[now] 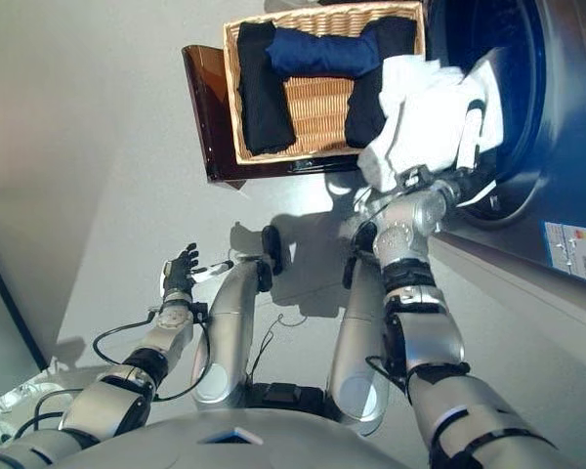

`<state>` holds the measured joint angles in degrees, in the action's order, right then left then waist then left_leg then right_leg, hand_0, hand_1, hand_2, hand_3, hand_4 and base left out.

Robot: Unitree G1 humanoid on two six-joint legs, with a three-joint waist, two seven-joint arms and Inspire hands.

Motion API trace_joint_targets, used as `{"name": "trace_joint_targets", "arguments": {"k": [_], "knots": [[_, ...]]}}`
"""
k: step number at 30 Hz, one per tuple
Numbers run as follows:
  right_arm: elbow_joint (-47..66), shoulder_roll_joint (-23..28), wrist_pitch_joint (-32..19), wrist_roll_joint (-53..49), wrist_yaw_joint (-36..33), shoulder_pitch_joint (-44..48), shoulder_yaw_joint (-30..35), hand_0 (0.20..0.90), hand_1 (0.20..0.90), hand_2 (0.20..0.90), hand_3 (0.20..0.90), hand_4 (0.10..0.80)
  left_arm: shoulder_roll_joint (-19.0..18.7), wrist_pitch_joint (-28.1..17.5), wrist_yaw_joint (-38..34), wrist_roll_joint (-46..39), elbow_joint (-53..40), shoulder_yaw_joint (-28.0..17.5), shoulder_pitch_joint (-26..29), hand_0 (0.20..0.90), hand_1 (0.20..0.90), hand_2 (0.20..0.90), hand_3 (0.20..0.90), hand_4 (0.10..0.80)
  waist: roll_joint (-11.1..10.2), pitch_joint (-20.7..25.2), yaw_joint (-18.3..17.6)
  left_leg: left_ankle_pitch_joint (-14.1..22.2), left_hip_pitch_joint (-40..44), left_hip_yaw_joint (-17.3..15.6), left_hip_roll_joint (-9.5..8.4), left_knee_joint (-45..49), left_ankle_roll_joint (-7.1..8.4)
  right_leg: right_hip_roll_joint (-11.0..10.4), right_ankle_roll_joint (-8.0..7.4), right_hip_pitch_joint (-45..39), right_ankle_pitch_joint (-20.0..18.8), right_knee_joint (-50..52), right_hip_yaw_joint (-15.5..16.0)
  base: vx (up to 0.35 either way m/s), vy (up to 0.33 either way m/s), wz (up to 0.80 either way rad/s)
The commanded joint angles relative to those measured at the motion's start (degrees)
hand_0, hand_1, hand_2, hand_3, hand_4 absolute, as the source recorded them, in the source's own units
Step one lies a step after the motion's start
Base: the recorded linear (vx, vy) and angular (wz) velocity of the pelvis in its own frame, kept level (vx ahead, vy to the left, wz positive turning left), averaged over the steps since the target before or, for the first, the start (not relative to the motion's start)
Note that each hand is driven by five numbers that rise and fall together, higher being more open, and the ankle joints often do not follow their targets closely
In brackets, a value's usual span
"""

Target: Pick up the clothes and place them into the washing machine

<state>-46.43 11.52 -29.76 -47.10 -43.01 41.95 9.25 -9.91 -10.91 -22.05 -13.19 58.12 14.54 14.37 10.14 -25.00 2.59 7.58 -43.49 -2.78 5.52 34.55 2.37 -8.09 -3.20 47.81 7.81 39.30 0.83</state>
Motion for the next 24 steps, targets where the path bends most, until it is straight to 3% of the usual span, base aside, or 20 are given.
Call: {"name": "trace_joint_targets", "arguments": {"k": [1, 2, 3, 4, 9, 12, 17, 21, 24], "knots": [[2.3, 17.7, -4.8, 12.3, -1.7, 9.2, 1.0, 0.200, 0.200, 0.200, 0.200, 0.300, -4.6, -2.9, -3.0, 0.5, -0.2, 1.5, -1.0, 0.900, 0.900, 0.900, 0.900, 0.800, 1.3, 5.0, -0.1, 3.3, 0.6, -0.1, -0.72, 1.7, 2.66, 0.6, -3.93, -0.9, -1.1, -4.3, 0.0, 0.017, 0.041, 0.06], [0.0, 22.2, -3.5, 12.7, -2.4, 12.0, 0.2, 0.200, 0.200, 0.200, 0.200, 0.300, -5.3, -3.2, -2.9, 0.4, -0.8, 1.8, -1.4, 0.900, 0.900, 0.900, 0.900, 0.800, 1.8, 5.4, 0.3, 3.0, 0.7, -0.4, -0.91, 0.9, 2.76, 0.3, -4.17, -0.5, -1.3, -4.5, -0.2, -0.094, 0.027, 0.03], [-0.5, 22.6, -3.6, 12.5, -2.2, 12.5, 0.0, 0.200, 0.200, 0.200, 0.200, 0.300, -5.2, -3.2, -2.9, 0.4, -0.8, 1.8, -1.3, 0.900, 0.900, 0.900, 0.900, 0.800, 1.9, 5.4, 0.3, 2.7, 0.6, -0.4, -0.96, 0.6, 2.74, 0.3, -4.18, -0.3, -1.5, -4.7, -0.3, 0.033, 0.101, -0.04], [-5.6, 30.1, -1.1, 10.4, -0.8, 18.3, -2.5, 0.200, 0.200, 0.200, 0.200, 0.300, -5.8, -3.6, -2.2, 0.2, -1.3, 2.1, -1.9, 0.900, 0.900, 0.900, 0.900, 0.800, 2.8, 6.3, 1.2, 1.8, 1.0, -1.4, -1.62, -1.7, 2.96, 0.0, -4.41, 0.2, -2.1, -5.6, -1.1, 0.028, 0.083, -0.01], [-12.7, 38.7, 1.9, 5.7, 4.3, 29.5, -10.3, 0.200, 0.200, 0.200, 0.200, 0.300, -5.6, -4.1, -1.2, -1.2, -1.6, 2.3, -1.9, 0.900, 0.900, 0.900, 0.900, 0.800, 4.3, 7.5, 2.7, -0.2, 2.2, -3.4, -3.06, -7.3, 3.14, -0.8, -4.92, 1.2, -3.6, -9.0, -3.1, 0.044, 0.085, -0.10], [-13.0, 39.2, 2.4, 4.5, 5.6, 30.8, -11.9, 0.200, 0.200, 0.200, 0.200, 0.300, -5.1, -3.9, -0.8, -1.4, -1.8, 2.3, -2.1, 0.900, 0.900, 0.900, 0.900, 0.800, 4.8, 7.7, 2.9, -0.8, 2.7, -3.7, -3.40, -8.6, 3.08, -0.8, -4.86, 1.2, -3.9, -9.7, -3.5, 0.051, 0.025, -0.04], [-14.3, 35.5, 2.5, -0.5, 10.6, 29.5, -12.0, 0.200, 0.200, 0.200, 0.200, 0.300, -4.3, -3.5, 0.2, -2.2, -1.0, 2.3, -2.2, 0.900, 0.900, 0.900, 0.900, 0.800, 4.9, 8.2, 3.5, -1.7, 4.5, -3.2, -4.06, -11.2, 3.18, -0.6, -4.61, -0.9, -4.1, -11.5, -2.9, 0.064, -0.029, -0.05], [-13.9, 33.7, 1.8, -0.4, 10.0, 28.4, -11.1, 0.200, 0.200, 0.200, 0.200, 0.300, -4.1, -3.5, 0.3, -2.2, -0.2, 2.7, -1.7, 0.900, 0.900, 0.900, 0.900, 0.800, 5.0, 8.0, 3.2, -2.9, 5.6, -2.5, -4.86, -13.4, 3.33, -0.8, -4.57, -2.7, -4.4, -13.1, -2.2, 0.019, -0.019, -0.01], [-11.9, 35.6, 0.5, 1.3, 7.2, 29.2, -10.1, 0.200, 0.200, 0.200, 0.200, 0.300, -3.6, -4.4, 0.5, -2.8, -0.8, 2.7, -1.5, 0.900, 0.900, 0.900, 0.900, 0.800, 5.5, 8.5, 3.1, -5.2, 7.6, -1.7, -6.63, -18.5, 3.54, -2.1, -4.43, -4.1, -5.5, -15.4, -1.5, 0.032, 0.039, 0.34]]}}
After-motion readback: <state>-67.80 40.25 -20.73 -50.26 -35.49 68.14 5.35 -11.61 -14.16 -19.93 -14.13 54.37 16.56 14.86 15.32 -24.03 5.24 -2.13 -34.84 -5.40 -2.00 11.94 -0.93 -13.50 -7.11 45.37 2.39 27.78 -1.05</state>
